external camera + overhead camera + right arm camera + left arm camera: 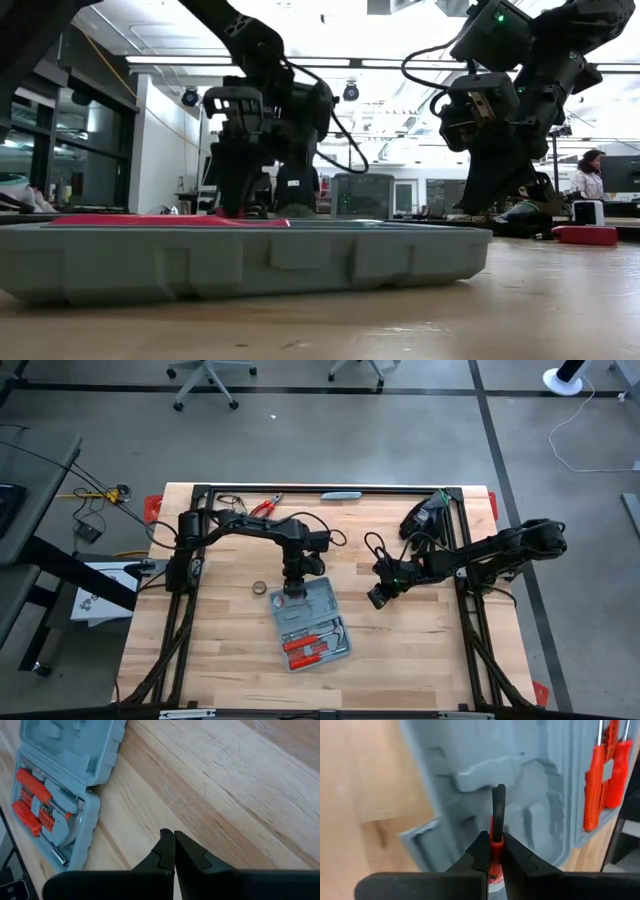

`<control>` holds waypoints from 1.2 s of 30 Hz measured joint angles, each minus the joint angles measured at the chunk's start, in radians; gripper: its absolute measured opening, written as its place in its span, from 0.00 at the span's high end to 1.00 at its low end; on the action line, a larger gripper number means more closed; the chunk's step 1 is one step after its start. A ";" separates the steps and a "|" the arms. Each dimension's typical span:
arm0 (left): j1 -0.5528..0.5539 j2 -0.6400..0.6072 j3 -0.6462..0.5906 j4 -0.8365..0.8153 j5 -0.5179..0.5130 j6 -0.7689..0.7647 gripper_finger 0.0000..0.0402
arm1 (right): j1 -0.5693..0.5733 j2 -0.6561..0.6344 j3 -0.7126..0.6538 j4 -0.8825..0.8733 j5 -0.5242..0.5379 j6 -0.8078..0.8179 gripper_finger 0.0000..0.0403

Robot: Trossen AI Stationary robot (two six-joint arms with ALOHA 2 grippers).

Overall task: Prefit tool cases
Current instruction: Put the orange hex key set into the gray tool case

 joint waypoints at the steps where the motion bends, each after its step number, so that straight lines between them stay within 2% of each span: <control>1: -0.002 0.003 0.001 -0.003 0.001 0.004 0.96 | 0.000 0.000 0.000 0.000 0.000 0.000 1.00; 4: -0.002 0.006 0.001 -0.018 0.012 0.004 0.96 | 0.000 0.000 0.000 -0.001 0.000 0.000 1.00; 13: -0.002 0.007 -0.001 -0.038 -0.003 0.012 0.82 | 0.000 0.000 0.000 -0.002 0.000 -0.008 1.00; 27: -0.002 0.006 -0.001 -0.030 -0.006 -0.065 0.75 | 0.000 0.000 0.000 -0.002 0.003 -0.008 1.00; 36: -0.009 0.003 0.000 -0.025 -0.063 -0.121 0.70 | 0.000 0.000 0.000 -0.002 0.006 -0.008 1.00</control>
